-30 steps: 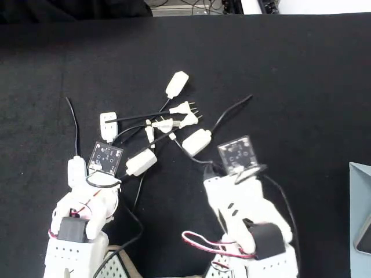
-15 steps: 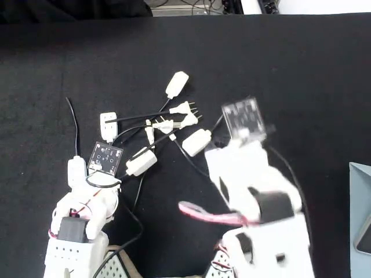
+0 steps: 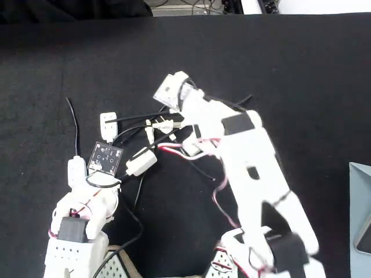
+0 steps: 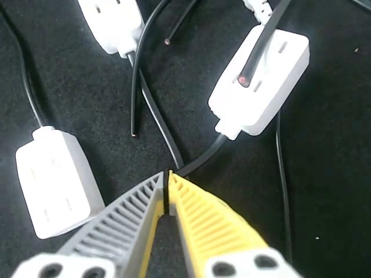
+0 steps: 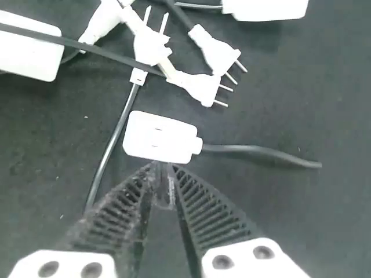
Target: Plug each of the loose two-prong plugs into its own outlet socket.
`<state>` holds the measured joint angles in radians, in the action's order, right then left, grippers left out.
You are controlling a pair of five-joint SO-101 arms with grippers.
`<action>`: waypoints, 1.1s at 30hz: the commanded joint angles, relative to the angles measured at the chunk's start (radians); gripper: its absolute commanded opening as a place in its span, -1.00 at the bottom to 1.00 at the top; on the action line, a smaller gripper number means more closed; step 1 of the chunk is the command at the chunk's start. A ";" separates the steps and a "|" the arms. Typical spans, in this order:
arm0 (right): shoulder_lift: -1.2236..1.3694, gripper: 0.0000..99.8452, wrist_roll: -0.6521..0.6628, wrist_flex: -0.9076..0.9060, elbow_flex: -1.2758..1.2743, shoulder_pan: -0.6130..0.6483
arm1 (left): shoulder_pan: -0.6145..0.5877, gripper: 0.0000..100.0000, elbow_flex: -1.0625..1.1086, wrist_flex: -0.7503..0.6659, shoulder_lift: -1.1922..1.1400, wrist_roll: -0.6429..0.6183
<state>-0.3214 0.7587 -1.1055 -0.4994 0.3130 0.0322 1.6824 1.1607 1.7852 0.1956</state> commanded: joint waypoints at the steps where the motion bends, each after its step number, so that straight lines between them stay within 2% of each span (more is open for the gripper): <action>1: 0.114 -0.97 0.018 0.008 0.148 0.057 | -0.001 -0.94 0.018 -0.012 0.003 0.009; 5: 0.294 -0.94 0.020 -0.043 0.309 0.084 | -0.001 -0.94 0.018 -0.012 0.003 0.009; 10: 0.516 -0.51 0.012 -0.192 0.572 0.098 | -0.001 -0.94 0.018 -0.012 0.003 0.009; 12: 0.593 -0.44 0.012 -0.238 0.671 0.100 | -0.001 -0.94 0.018 -0.012 0.003 0.009; 20: 0.832 -0.56 0.021 -0.351 0.951 0.163 | -0.001 -0.94 0.018 -0.012 0.003 0.009; 26: 0.960 -0.57 0.021 -0.414 1.089 0.181 | -0.001 -0.94 0.018 -0.012 0.003 0.009; 33: 1.070 -0.57 0.112 -0.483 1.185 0.181 | -0.001 -0.94 0.018 -0.012 0.003 0.009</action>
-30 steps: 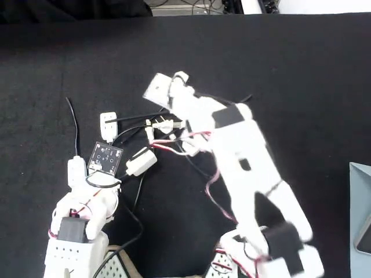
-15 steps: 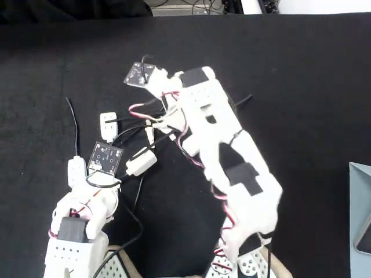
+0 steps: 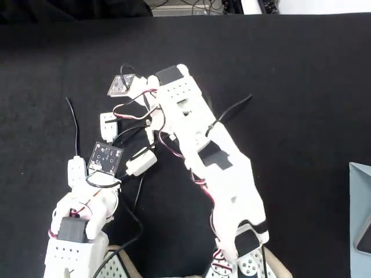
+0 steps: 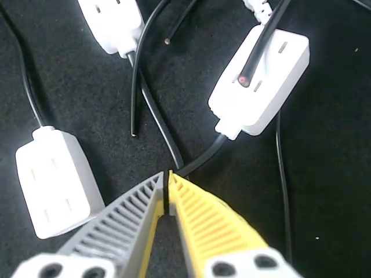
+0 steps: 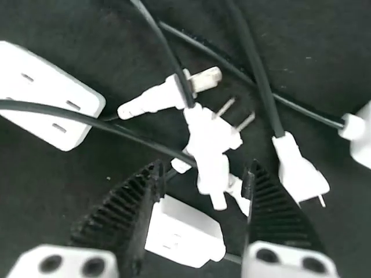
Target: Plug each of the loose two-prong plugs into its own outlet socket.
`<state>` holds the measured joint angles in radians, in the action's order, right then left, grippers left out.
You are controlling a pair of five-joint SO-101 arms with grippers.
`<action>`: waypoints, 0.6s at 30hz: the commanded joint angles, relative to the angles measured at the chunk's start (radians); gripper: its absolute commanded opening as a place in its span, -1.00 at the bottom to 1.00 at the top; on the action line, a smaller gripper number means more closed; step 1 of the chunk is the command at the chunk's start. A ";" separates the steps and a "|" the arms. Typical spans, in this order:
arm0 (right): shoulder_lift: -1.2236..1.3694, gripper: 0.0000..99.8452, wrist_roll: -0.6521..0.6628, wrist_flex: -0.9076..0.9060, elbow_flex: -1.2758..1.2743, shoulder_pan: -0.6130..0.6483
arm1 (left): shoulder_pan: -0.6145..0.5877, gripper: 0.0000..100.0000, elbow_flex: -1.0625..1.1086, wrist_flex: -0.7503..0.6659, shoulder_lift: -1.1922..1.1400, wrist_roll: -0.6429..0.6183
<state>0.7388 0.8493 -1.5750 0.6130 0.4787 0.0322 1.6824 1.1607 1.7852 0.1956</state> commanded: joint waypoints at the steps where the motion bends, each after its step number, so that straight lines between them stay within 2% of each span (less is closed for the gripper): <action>1: 0.024 -0.57 0.021 -0.012 0.085 0.012 | -0.001 -0.94 0.018 -0.012 0.003 0.009; 16: 0.128 -0.57 0.021 -0.015 0.223 -0.002 | -0.001 -0.94 0.018 -0.012 0.003 0.009; 18: 0.128 -0.62 0.021 -0.017 0.217 -0.011 | -0.001 -0.94 0.018 -0.012 0.003 0.009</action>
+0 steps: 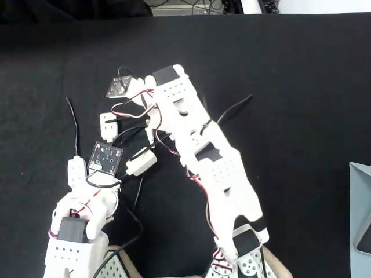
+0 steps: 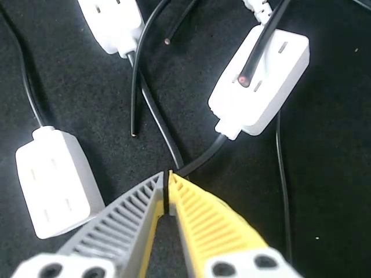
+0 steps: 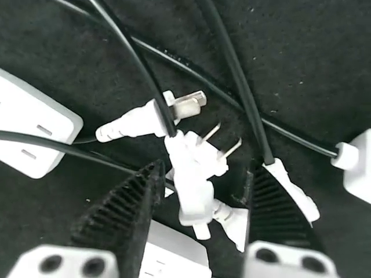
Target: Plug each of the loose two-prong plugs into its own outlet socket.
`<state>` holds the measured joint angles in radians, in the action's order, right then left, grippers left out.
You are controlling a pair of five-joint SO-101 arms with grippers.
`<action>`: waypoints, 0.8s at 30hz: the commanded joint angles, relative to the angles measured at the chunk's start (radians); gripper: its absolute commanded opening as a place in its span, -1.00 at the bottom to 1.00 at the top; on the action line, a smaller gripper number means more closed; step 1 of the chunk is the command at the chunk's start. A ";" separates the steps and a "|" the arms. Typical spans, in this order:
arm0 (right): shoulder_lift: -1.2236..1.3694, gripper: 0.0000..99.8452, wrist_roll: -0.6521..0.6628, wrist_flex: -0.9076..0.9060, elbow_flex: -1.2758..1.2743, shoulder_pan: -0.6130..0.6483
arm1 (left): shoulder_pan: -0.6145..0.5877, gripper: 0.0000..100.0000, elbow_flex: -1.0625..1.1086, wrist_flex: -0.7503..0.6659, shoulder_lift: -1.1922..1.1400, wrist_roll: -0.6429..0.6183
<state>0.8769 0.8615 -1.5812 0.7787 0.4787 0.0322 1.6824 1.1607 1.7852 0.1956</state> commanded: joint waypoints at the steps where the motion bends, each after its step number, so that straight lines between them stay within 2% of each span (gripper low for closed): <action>1: -0.008 -0.67 0.009 -0.011 0.051 -0.014 | -0.001 -0.94 0.018 -0.012 0.003 0.009; 10: -0.012 -0.98 0.009 -0.015 0.058 -0.018 | -0.001 -0.94 0.018 -0.012 0.003 0.009; 17: -0.015 -0.98 -0.002 -0.186 0.255 -0.023 | -0.001 -0.94 0.018 -0.012 0.003 0.009; 20: -0.035 -0.98 -0.081 -0.186 0.338 -0.038 | -0.001 -0.94 0.018 -0.012 0.003 0.009; 24: -0.125 -0.98 -0.163 -0.186 0.318 -0.038 | 0.001 -0.94 0.018 -0.012 0.003 0.009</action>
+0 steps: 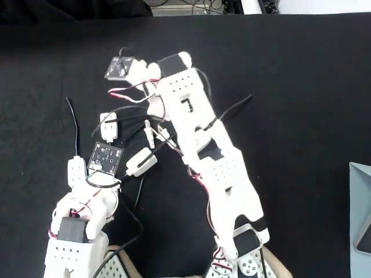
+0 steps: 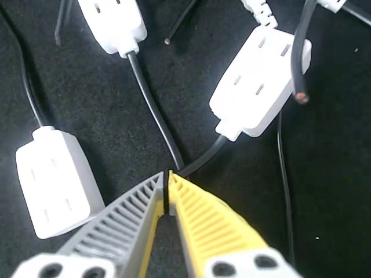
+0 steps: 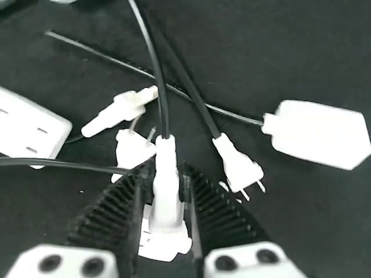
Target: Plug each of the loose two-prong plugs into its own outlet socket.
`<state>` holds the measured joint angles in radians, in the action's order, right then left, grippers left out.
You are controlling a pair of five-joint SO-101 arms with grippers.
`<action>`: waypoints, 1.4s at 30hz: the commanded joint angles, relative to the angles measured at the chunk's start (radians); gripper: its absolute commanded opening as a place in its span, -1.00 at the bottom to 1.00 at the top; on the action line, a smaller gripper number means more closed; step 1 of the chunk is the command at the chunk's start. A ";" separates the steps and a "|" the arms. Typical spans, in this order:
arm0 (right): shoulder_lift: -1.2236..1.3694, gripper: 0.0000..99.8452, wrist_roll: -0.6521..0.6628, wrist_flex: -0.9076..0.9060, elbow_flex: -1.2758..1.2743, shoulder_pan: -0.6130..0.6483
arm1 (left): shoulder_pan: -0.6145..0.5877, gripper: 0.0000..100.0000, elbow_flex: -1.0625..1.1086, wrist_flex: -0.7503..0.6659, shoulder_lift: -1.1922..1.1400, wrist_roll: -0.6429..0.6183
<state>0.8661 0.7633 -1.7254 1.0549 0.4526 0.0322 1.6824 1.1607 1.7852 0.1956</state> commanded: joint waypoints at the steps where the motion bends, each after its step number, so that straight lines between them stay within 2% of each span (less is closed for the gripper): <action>1: -0.148 -0.98 -0.091 -0.041 0.025 -0.012 | 0.001 -0.94 0.018 -0.012 0.003 0.009; 5: -0.328 -0.98 -0.192 -0.041 -0.124 -0.012 | 0.010 -0.94 0.007 -0.023 0.003 0.011; 11: -0.656 -0.98 -0.414 -0.040 -0.489 -0.012 | -0.005 -0.94 -0.093 -0.060 0.003 0.003; 17: -0.993 -0.98 -0.516 -0.021 -0.774 0.034 | -0.048 -0.94 -0.289 -0.143 0.003 -0.008; 24: -1.349 -0.98 -0.652 0.173 -1.125 0.206 | -0.051 -0.94 -0.340 -0.310 0.003 -0.327; 28: -1.529 -0.98 -0.698 0.347 -1.323 0.321 | -0.038 -0.94 -0.337 -0.442 0.003 -0.391; 31: -1.639 -0.98 -0.712 0.468 -1.448 0.377 | 0.002 -0.94 -0.335 -0.516 0.003 -0.387; 35: -1.728 -0.98 -0.712 0.565 -1.561 0.416 | 0.113 -0.94 -0.344 -0.519 0.003 -0.385; 39: -1.735 -0.98 -0.706 0.568 -1.603 0.422 | 0.189 -0.94 -0.361 -0.517 0.003 -0.373; 42: -1.732 -0.98 -0.704 0.532 -1.604 0.420 | 0.222 -0.94 -0.371 -0.517 0.003 -0.273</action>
<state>-0.8523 0.0621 -1.1868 -0.5516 0.8608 0.1964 1.3878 0.6697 1.7852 -0.1726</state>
